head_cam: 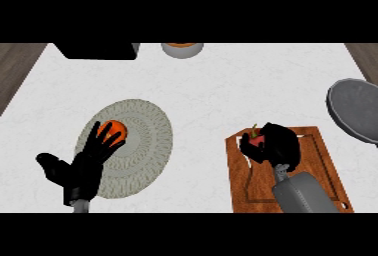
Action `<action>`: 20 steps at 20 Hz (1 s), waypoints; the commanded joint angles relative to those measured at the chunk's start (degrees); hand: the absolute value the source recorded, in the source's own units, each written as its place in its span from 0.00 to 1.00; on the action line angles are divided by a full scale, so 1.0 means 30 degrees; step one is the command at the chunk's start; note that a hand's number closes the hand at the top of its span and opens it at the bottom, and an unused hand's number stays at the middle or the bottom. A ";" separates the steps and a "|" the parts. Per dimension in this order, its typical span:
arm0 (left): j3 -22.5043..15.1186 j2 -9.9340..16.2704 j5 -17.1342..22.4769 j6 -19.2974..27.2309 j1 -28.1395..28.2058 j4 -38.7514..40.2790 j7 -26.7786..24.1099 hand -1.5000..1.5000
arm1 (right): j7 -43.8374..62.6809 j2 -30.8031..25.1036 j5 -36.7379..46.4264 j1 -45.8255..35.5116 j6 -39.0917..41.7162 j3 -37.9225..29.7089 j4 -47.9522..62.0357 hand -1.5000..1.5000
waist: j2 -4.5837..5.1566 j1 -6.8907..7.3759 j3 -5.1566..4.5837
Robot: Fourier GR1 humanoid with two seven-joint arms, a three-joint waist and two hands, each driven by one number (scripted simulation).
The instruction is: Pick the bell pepper from the cutting board and place it in the pan
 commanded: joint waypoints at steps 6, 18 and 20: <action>0.0161 -0.0239 -0.0229 0.0601 0.1015 0.0638 0.0199 0.50 | -0.6442 -0.4066 0.0073 0.2797 -0.0415 0.2199 -0.6858 1.00 | 0.0272 -0.0672 0.0093; 0.0782 0.0396 -0.0142 0.0385 0.0380 -0.0090 0.1641 0.50 | -0.3538 -0.4965 -0.2122 0.5320 -0.0225 -0.3334 -1.5784 1.00 | 0.0355 -0.0480 0.0100; 0.0723 -0.0509 -0.0775 0.0439 -0.0413 0.2072 0.0121 0.50 | -0.3254 -0.4867 -0.2613 0.4506 0.0666 -0.4021 -1.5669 1.00 | 0.0393 -0.0440 0.0089</action>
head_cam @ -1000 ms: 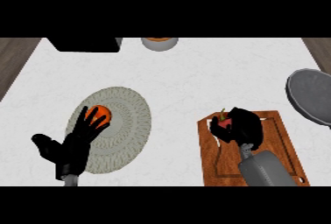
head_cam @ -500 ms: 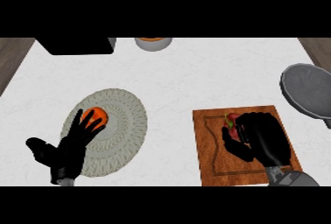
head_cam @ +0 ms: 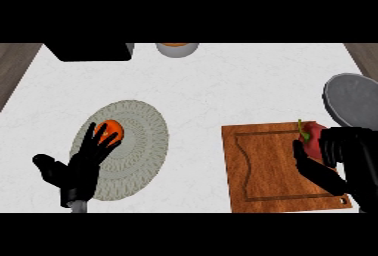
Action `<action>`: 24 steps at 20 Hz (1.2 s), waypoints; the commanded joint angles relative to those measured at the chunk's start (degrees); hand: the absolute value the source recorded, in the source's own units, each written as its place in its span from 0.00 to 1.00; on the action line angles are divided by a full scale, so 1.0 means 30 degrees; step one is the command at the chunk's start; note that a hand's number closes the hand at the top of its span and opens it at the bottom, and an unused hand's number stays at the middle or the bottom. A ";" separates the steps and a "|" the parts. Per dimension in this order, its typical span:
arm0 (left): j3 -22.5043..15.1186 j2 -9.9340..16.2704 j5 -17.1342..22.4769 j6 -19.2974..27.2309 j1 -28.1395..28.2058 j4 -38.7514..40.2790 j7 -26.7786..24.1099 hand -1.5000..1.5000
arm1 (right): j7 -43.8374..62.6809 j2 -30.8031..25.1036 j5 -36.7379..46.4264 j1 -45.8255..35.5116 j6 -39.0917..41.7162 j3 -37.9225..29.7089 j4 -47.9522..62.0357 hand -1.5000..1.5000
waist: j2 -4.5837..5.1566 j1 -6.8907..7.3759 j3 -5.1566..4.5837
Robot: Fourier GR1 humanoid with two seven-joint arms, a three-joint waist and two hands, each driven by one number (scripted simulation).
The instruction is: Pick the bell pepper from the cutting board and place it in the pan
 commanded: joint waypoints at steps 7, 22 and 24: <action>0.0017 -0.0399 -0.0432 -0.0474 0.0112 0.1712 -0.0207 0.50 | -0.1728 0.0127 -0.4097 -0.3876 0.0076 -0.5029 0.4892 1.00 | 0.0258 0.0413 -0.0126; -0.0062 -0.0613 -0.0598 -0.0755 -0.0072 0.1311 0.0098 0.50 | -1.1706 -0.2410 -0.4662 -1.0106 -0.5641 -0.9830 2.2777 1.00 | 0.0542 0.1196 -0.0056; -0.0114 -0.0980 -0.0701 -0.0293 -0.0616 0.1718 0.0500 0.50 | -1.2761 -0.3731 -0.4568 -1.1170 -0.5086 -1.0149 2.4704 1.00 | 0.0586 0.1171 -0.0059</action>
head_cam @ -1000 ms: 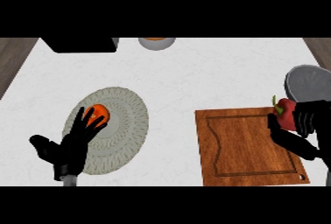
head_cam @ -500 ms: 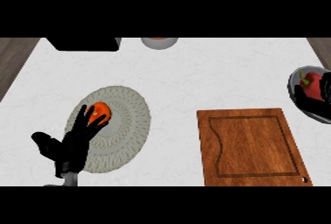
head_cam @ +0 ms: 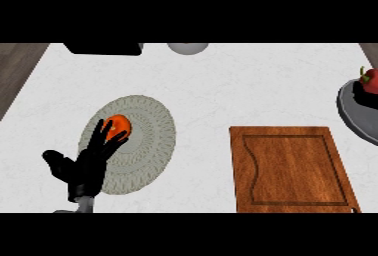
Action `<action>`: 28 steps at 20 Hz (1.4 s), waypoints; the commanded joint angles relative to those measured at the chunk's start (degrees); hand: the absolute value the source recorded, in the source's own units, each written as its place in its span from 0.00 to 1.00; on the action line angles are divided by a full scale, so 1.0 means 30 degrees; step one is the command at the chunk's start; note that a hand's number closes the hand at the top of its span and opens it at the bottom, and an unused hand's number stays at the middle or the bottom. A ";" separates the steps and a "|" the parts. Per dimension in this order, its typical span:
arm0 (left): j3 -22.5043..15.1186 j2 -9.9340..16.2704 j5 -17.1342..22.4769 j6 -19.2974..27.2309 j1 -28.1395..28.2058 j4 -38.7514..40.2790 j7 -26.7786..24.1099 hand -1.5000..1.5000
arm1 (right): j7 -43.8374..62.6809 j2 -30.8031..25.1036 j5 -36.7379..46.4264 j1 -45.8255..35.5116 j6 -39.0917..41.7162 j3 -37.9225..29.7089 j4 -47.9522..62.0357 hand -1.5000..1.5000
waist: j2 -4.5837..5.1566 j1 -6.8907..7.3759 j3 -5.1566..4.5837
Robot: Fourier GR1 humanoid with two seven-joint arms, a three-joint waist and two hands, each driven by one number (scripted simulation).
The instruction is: Pick the bell pepper from the cutting board and place it in the pan
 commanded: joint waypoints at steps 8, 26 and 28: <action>-0.0606 -0.0001 -0.0572 -0.0051 0.0243 0.0382 0.0300 0.50 | -0.1579 -0.2361 0.1434 -0.3229 0.0029 -0.0631 0.9865 0.00 | 0.0638 0.1212 -0.0067; 0.0138 0.0241 -0.0287 0.0147 0.0345 0.0465 0.0733 0.50 | -0.9344 -0.3257 -0.6987 -0.5390 0.6296 -0.8072 1.3576 0.00 | 0.0450 0.0198 0.0004; 0.0107 0.0372 -0.0380 0.0315 0.0166 -0.0043 0.1141 0.50 | -0.9769 -0.3567 -0.7561 -0.5139 0.7551 -0.8598 1.4095 0.00 | 0.0427 0.0242 0.0006</action>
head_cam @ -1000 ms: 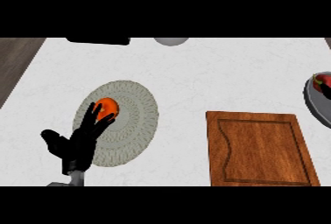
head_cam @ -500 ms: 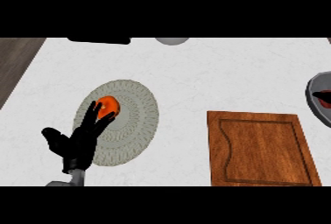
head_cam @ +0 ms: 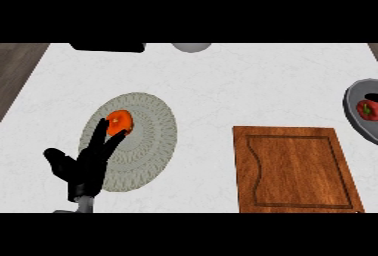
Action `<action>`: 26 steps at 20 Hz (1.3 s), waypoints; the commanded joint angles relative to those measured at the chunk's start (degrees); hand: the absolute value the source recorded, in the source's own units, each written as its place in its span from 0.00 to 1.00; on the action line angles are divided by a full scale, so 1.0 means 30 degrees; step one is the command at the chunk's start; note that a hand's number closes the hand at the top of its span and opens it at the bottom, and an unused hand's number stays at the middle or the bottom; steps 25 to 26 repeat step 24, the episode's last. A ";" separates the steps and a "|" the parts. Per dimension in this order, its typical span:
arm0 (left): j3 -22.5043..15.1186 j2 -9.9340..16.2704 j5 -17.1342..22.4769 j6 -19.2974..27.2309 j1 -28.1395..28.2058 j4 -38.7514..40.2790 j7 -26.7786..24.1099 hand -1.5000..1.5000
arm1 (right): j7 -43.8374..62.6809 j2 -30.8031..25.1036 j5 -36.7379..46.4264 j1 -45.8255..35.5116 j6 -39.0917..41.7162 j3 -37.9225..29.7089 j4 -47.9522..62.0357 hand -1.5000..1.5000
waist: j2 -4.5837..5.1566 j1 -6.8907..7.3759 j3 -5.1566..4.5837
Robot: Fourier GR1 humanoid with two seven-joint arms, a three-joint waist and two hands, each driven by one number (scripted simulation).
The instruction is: Pick the bell pepper from the cutting board and place it in the pan
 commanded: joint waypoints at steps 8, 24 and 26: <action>0.0862 0.0247 0.0209 0.0278 0.0055 0.0945 0.0534 0.50 | -0.3102 -0.3049 -0.2829 0.2641 1.0781 -0.2181 0.1934 0.00 | -0.0176 -0.0821 -0.0142; 0.1017 0.0082 -0.0060 0.0263 0.0230 0.0658 0.0722 0.50 | -0.4939 -0.3967 -0.3612 0.6423 1.2382 -0.1798 0.0834 0.00 | -0.0327 -0.0891 -0.0174; 0.1017 0.0082 -0.0060 0.0263 0.0230 0.0658 0.0722 0.50 | -0.4939 -0.3967 -0.3612 0.6423 1.2382 -0.1798 0.0834 0.00 | -0.0327 -0.0891 -0.0174</action>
